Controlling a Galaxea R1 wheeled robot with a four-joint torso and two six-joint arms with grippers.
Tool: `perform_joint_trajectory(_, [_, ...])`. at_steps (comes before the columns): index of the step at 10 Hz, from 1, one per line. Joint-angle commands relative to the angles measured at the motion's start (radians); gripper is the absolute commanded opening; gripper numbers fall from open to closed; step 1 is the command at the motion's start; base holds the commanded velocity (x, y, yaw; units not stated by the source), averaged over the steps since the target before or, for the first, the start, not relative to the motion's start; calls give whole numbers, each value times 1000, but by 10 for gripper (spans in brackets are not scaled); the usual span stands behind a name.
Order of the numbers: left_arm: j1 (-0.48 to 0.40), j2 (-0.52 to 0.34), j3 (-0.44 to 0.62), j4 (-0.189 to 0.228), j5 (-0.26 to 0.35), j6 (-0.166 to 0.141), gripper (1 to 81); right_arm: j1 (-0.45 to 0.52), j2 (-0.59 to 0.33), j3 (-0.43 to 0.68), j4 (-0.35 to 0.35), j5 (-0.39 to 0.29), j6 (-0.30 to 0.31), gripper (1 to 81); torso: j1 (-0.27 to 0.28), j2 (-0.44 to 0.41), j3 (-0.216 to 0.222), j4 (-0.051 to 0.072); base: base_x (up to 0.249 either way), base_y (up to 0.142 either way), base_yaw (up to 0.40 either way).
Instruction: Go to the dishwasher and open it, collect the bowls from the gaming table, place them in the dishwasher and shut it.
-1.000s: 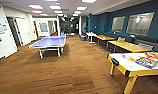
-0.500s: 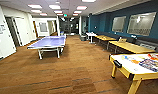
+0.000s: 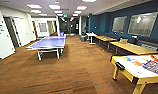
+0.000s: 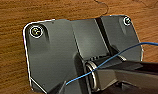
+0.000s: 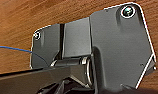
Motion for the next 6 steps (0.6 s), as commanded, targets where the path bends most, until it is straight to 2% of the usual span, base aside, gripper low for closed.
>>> perform_joint_trajectory(1, [-48, -3, 3, -2, 52, 4, 811, 52, 4, 5, 11, -43, 2, 811, 0, 0, 0, 0, 166, 0, 0])
perform_joint_trajectory(4, [-48, -3, 3, -2, 52, 4, 811, 54, 5, 5, 11, -43, 2, 811, 1, 0, 0, 0, 124, 0, 0])
perform_joint_trajectory(6, [-48, -3, 3, -4, 52, 4, 811, 54, 5, 5, 11, -43, 2, 811, 0, 0, 0, 0, 40, 0, 0])
